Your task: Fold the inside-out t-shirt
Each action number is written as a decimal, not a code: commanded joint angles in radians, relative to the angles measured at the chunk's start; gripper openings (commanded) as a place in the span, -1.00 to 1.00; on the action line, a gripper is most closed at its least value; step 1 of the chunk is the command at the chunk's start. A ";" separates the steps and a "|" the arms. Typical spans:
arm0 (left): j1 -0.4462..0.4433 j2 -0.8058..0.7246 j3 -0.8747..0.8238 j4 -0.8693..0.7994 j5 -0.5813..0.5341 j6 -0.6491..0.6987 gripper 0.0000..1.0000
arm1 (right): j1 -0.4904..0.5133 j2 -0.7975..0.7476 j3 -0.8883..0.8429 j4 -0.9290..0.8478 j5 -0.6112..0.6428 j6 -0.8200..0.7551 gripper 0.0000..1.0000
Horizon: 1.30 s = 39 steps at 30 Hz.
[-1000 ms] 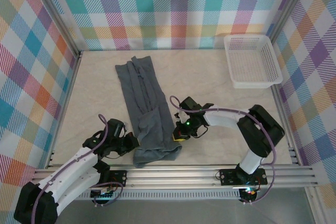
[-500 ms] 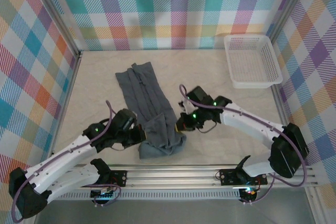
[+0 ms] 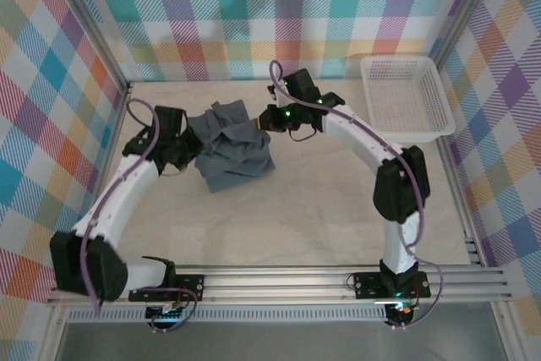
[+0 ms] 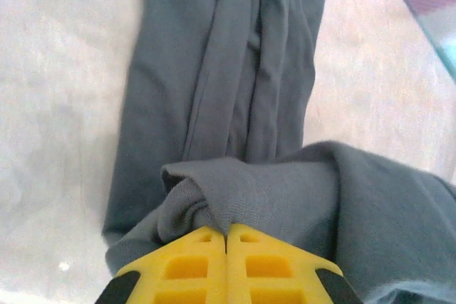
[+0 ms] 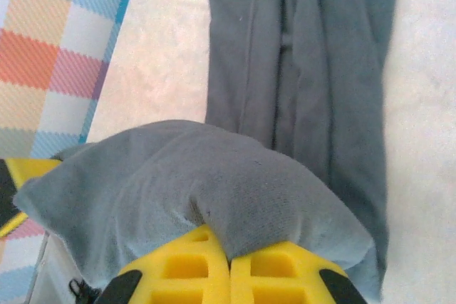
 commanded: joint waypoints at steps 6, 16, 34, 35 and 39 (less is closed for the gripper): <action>0.115 0.422 0.184 0.229 0.021 0.090 -0.44 | -0.046 0.525 0.779 -0.226 -0.102 -0.090 0.09; 0.164 0.284 0.010 0.224 0.101 0.084 0.10 | -0.103 0.173 0.147 -0.093 -0.026 -0.106 0.44; 0.021 0.261 -0.355 0.514 0.261 -0.074 0.02 | -0.035 0.278 -0.104 0.121 -0.214 0.043 0.11; 0.019 0.269 -0.358 0.531 0.267 -0.082 -0.02 | -0.032 0.286 -0.096 0.120 -0.214 0.045 0.02; 0.013 0.269 -0.364 0.541 0.247 -0.096 -0.61 | -0.030 0.289 -0.102 0.107 -0.194 0.058 -0.83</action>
